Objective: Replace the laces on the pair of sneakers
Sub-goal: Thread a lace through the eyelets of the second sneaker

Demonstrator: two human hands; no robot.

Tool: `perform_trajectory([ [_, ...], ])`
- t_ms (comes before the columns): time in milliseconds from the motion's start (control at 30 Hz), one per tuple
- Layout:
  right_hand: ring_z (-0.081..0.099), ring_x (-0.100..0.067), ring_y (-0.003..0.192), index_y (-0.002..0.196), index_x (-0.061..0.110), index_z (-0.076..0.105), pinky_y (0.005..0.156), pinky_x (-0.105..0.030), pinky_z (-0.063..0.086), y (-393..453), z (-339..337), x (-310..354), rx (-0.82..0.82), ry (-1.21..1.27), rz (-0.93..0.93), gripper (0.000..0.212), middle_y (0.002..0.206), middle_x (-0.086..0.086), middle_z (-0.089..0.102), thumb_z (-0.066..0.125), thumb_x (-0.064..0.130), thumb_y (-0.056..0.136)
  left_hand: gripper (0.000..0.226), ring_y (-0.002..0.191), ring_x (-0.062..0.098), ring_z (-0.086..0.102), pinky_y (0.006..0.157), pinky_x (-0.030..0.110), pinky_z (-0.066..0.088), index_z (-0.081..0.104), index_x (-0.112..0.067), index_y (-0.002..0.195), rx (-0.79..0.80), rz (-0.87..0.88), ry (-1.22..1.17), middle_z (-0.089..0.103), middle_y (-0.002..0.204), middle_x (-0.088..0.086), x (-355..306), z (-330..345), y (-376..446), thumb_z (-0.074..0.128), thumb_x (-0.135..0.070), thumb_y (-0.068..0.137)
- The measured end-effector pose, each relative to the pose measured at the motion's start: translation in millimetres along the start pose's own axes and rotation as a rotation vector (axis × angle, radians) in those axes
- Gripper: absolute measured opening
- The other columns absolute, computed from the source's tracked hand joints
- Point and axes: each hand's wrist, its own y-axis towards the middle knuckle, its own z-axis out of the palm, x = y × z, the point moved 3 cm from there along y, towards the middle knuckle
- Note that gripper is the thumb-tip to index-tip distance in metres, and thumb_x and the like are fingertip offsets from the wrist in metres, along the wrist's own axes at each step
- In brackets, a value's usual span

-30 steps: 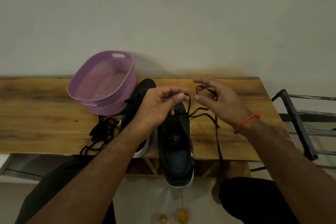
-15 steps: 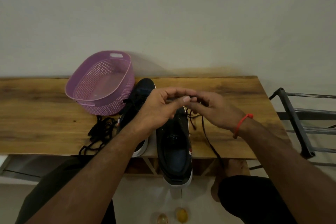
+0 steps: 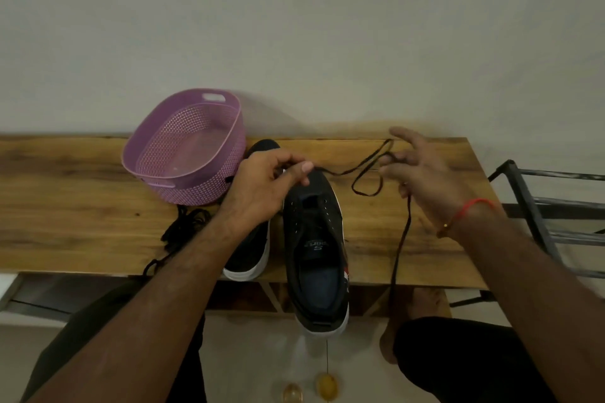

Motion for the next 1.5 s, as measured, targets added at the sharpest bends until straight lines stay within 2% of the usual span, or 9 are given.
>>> perform_trajectory([
  [167,0.061,0.0,0.102,0.126,0.032,0.062,0.088,-0.029,0.052,-15,51,16,0.408,-0.472,-0.282,0.031,0.107,0.01,0.068,0.062,0.035,0.095,0.015,0.095,0.011,0.071,0.091,0.043,0.058,0.075,-0.019,0.108,0.096,0.077,-0.085,0.076,0.096,-0.006,-12,23,-10,0.068,-0.019,0.095],
  [267,0.065,-0.021,0.086,0.09,0.027,0.072,0.076,-0.047,0.054,-7,41,12,0.198,-0.507,-0.282,0.021,0.088,-0.008,0.071,0.056,0.037,0.099,0.016,0.081,0.001,0.069,0.077,0.031,0.055,0.072,-0.02,0.111,0.06,0.031,-0.093,0.076,0.089,-0.006,-8,18,-6,0.068,-0.02,0.095],
  [400,0.053,-0.008,0.071,0.083,0.026,0.073,0.067,-0.03,0.044,9,-1,-1,-0.219,-0.123,-0.103,0.027,0.072,0.011,0.059,0.056,0.04,0.099,0.019,0.066,-0.01,0.058,0.07,0.023,0.045,0.074,-0.024,0.115,0.012,-0.026,0.015,0.074,0.086,-0.01,3,0,-2,0.065,-0.022,0.098],
  [600,0.046,-0.011,0.113,0.145,0.029,0.043,0.096,-0.028,0.041,11,3,-1,-0.18,-0.538,-0.142,0.058,0.126,0.002,0.045,0.062,0.046,0.093,0.023,0.059,0.008,0.061,0.056,0.024,0.055,0.07,-0.021,0.12,-0.052,-0.065,-0.037,0.077,0.095,-0.01,7,0,-4,0.057,-0.015,0.102],
  [700,0.044,-0.008,0.12,0.144,0.029,0.047,0.104,-0.033,0.042,0,33,10,0.019,-0.609,-0.379,0.052,0.132,0.004,0.05,0.061,0.04,0.095,0.016,0.058,0.009,0.063,0.054,0.017,0.049,0.064,-0.023,0.115,-0.025,-0.044,-0.055,0.077,0.089,-0.013,4,13,-4,0.062,-0.018,0.1],
  [833,0.058,-0.008,0.116,0.136,0.025,0.058,0.096,-0.032,0.051,-10,68,5,0.338,-0.488,-0.386,0.037,0.126,0.008,0.065,0.056,0.029,0.099,0.01,0.056,0.0,0.065,0.052,0.011,0.047,0.063,-0.028,0.094,-0.038,-0.029,-0.03,0.072,0.07,-0.015,-1,25,-5,0.073,-0.025,0.092],
  [933,0.066,-0.004,0.094,0.113,0.023,0.072,0.083,-0.032,0.055,-8,71,-1,0.219,-0.424,-0.372,0.02,0.1,0.007,0.073,0.06,0.027,0.098,0.011,0.063,-0.004,0.066,0.053,0.009,0.047,0.062,-0.032,0.093,-0.088,-0.052,-0.024,0.07,0.072,-0.012,0,30,-6,0.073,-0.031,0.091],
  [1167,0.059,-0.003,0.065,0.09,0.027,0.075,0.07,-0.023,0.046,7,36,-10,-0.035,-0.15,-0.154,0.02,0.059,0.01,0.059,0.06,0.038,0.096,0.076,0.131,0.02,0.051,0.101,0.031,0.047,0.032,-0.019,0.155,0.113,-0.3,0.259,0.05,0.146,0.002,18,53,-13,0.069,-0.041,0.093],
  [1500,0.059,-0.015,0.068,0.103,0.016,0.074,0.059,-0.025,0.05,-1,45,-12,0.106,0.07,-0.095,0.013,0.077,-0.003,0.074,0.064,0.013,0.095,0.044,0.108,0.007,0.054,0.066,0.01,0.035,0.057,-0.019,0.134,0.189,-0.271,0.311,0.059,0.129,-0.003,8,74,-27,0.064,-0.041,0.097],
])
